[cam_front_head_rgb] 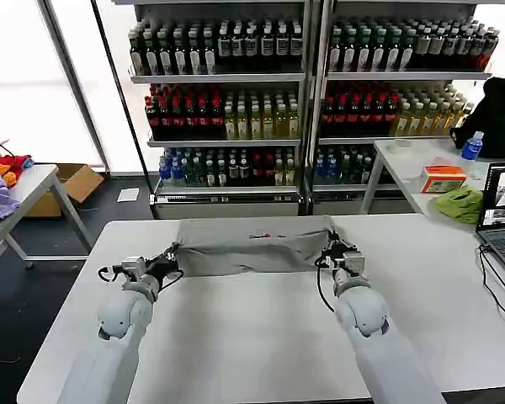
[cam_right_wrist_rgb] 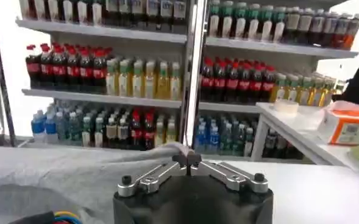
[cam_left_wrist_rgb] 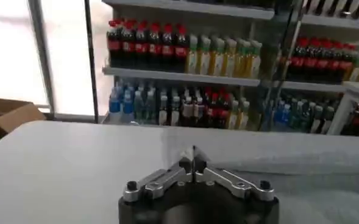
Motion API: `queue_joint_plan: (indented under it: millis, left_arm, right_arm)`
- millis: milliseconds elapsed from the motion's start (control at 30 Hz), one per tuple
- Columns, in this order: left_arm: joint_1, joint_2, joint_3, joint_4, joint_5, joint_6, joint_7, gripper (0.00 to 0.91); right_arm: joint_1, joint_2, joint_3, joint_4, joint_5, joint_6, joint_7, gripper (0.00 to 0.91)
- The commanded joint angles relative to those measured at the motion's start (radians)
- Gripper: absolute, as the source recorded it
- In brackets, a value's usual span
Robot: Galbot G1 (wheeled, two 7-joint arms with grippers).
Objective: Fold and organize the clothes.
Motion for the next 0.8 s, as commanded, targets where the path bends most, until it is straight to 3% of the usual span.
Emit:
queue_joint_plan:
  millis: [33, 200, 233, 267, 300, 500, 633, 800]
  left_arm:
    - [-0.07, -0.006, 0.013, 0.102, 0.001, 0.0, -0.005, 0.0]
    - [-0.075, -0.013, 0.017, 0.102, 0.004, 0.016, -0.011, 0.0]
    - [-0.079, -0.013, 0.015, 0.099, 0.003, 0.027, -0.018, 0.282]
    - [-0.081, -0.013, 0.014, 0.097, 0.002, 0.031, -0.02, 0.544]
    - [-0.082, -0.011, 0.014, 0.094, 0.001, 0.038, -0.025, 0.907]
    - [-0.078, 0.0, 0.009, 0.058, -0.008, 0.058, -0.041, 0.907]
    - [-0.05, 0.009, 0.003, 0.024, -0.007, 0.059, -0.051, 0.907]
    - [0.012, 0.027, -0.016, -0.05, -0.003, 0.06, -0.055, 0.907]
  right_arm:
    - [0.064, 0.029, -0.008, -0.112, -0.012, 0.0, -0.008, 0.0]
    - [0.065, 0.043, -0.02, -0.121, -0.032, -0.002, 0.009, 0.0]
    - [0.067, 0.045, -0.017, -0.122, -0.032, -0.002, 0.014, 0.181]
    - [0.068, 0.046, -0.015, -0.123, -0.032, -0.004, 0.017, 0.584]
    - [0.071, 0.048, -0.01, -0.123, -0.029, -0.007, 0.018, 0.907]
    - [0.07, 0.056, -0.006, -0.1, -0.002, -0.02, 0.056, 0.907]
    - [0.072, 0.07, -0.002, -0.073, 0.08, -0.047, 0.113, 0.907]
    - [0.037, 0.034, -0.005, 0.021, 0.081, -0.091, 0.132, 0.907]
